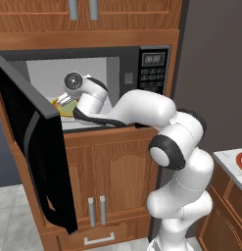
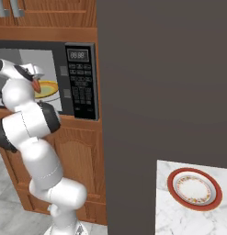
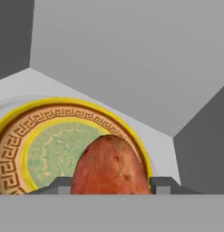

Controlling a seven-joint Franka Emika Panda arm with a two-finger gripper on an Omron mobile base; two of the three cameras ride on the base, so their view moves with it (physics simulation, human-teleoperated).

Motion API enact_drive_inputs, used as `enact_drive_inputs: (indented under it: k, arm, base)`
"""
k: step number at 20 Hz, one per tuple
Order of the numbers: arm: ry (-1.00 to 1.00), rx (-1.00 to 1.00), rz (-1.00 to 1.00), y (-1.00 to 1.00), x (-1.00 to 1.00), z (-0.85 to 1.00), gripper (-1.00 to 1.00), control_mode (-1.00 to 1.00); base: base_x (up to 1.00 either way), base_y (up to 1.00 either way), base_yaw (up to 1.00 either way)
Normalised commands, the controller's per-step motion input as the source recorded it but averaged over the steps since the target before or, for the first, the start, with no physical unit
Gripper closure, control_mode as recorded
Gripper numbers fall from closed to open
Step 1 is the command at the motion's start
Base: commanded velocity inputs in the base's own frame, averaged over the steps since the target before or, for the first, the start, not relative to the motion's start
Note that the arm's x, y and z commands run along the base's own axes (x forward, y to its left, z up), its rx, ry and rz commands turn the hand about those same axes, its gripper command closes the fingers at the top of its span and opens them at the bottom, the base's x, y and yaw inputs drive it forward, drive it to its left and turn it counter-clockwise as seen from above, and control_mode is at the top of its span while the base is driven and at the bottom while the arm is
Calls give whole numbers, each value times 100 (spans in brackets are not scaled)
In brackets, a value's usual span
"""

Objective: Pick the sweet potato from the counter and place it in the microwave. Then turn on the microwave.

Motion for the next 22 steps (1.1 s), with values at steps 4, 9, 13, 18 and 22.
enact_drive_inputs:
  k: [4, 9, 13, 18, 22]
  arm:
    - [0, 0, -3, 0, 30, -1, 100, -100]
    - [0, 0, 0, 7, 20, -10, 100, -100]
    - [0, 0, 0, 9, 3, -16, 100, -100]
    - [0, 0, -2, 4, 13, -17, 100, -100]
    - [0, 0, -2, 11, 23, -10, 100, -100]
  base:
    - [0, 0, 0]
    - [0, 0, 0]
    - [0, 0, 0]
    - [0, 0, 0]
    - [0, 0, 0]
